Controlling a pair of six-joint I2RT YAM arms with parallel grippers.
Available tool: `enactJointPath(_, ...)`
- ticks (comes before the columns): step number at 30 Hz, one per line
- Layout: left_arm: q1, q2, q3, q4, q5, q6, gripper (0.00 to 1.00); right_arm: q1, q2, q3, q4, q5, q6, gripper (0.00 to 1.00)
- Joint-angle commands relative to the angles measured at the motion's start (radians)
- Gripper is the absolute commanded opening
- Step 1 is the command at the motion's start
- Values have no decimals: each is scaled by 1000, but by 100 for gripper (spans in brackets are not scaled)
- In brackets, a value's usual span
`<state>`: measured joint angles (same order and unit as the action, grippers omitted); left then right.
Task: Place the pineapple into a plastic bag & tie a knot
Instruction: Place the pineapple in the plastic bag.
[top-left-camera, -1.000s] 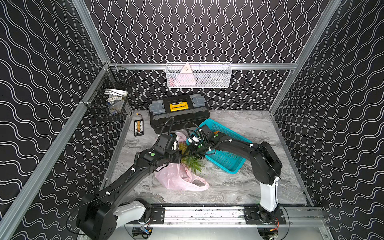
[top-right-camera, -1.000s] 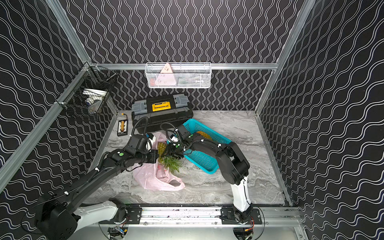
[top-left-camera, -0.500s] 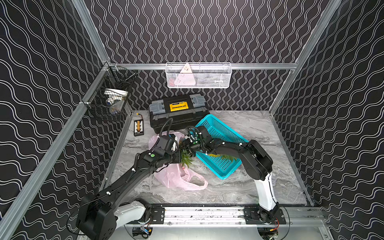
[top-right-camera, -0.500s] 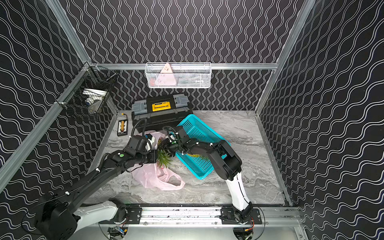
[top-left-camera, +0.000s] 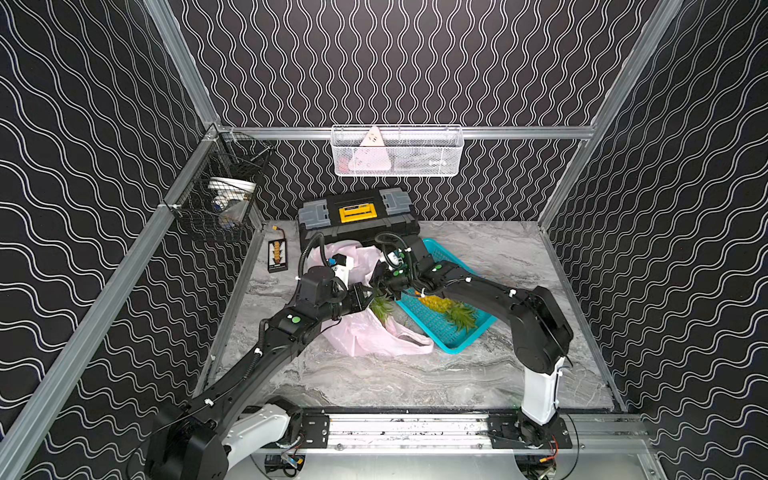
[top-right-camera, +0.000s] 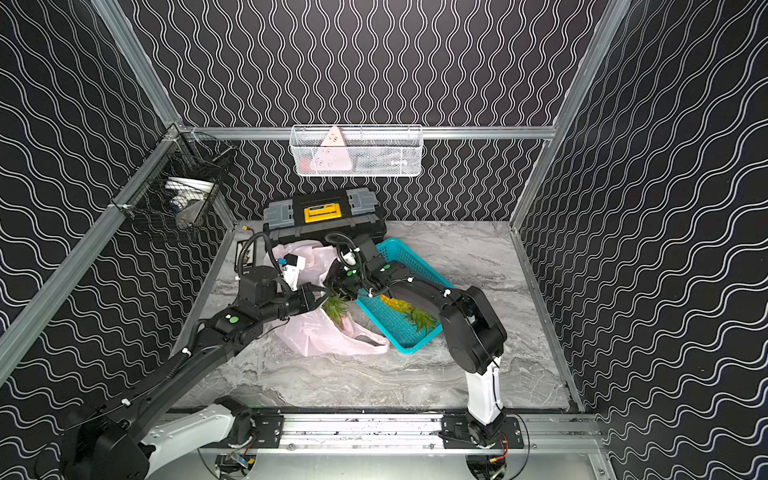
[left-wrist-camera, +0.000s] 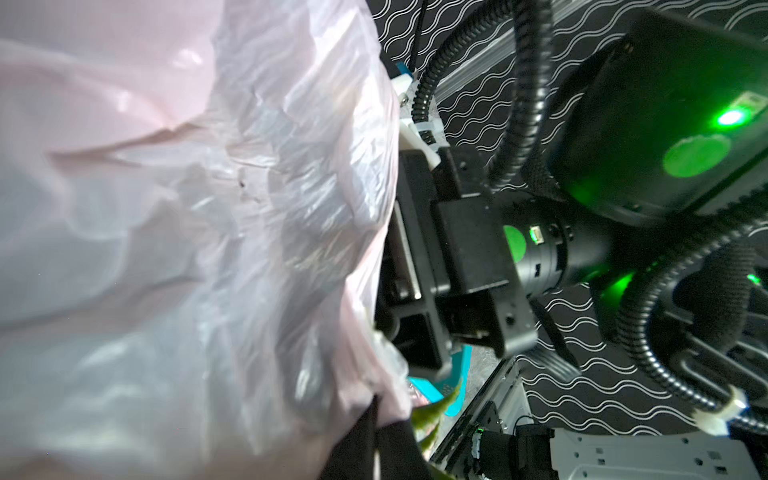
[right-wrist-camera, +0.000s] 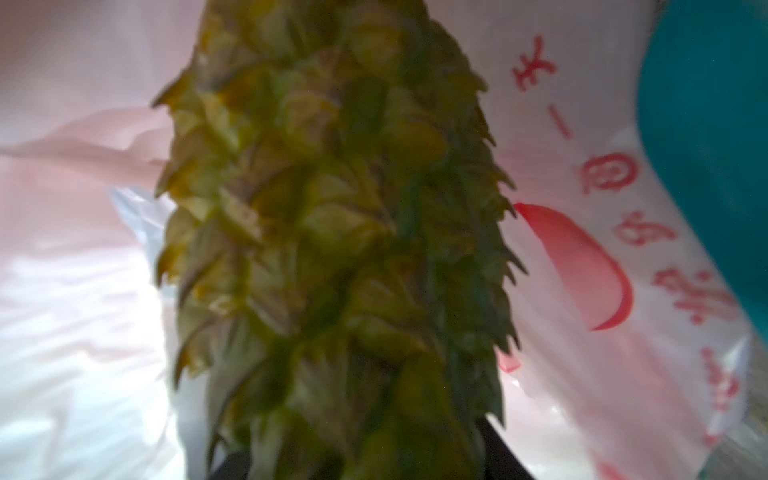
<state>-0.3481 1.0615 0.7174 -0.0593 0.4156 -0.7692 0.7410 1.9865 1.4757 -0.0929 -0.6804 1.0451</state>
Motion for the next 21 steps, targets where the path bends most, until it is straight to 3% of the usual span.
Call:
enactJointPath(1,60,-21,-92,232,22,-125,0,11,68,-37,-38,-36,-66,50)
enactJointPath(3,103,-30,-146,266,49,-156,0,12,93,-66,8,-34,-56,51)
enactJointPath(5,119,-45,-146,192,29,-134,0,19,103,-75,35,-37,-44,56)
enactJointPath(9,123,-52,-44,-111,-93,-6,0,43,90,-43,-34,0,-98,76)
enactJointPath(13,126,-7,32,-292,-170,63,0,62,84,9,-108,-1,-136,94)
enactJointPath(17,130,5,42,-328,-173,68,0,63,47,26,-130,-36,-152,100)
enactJointPath(21,137,27,68,-385,-191,89,0,36,-55,27,-227,-13,-225,99)
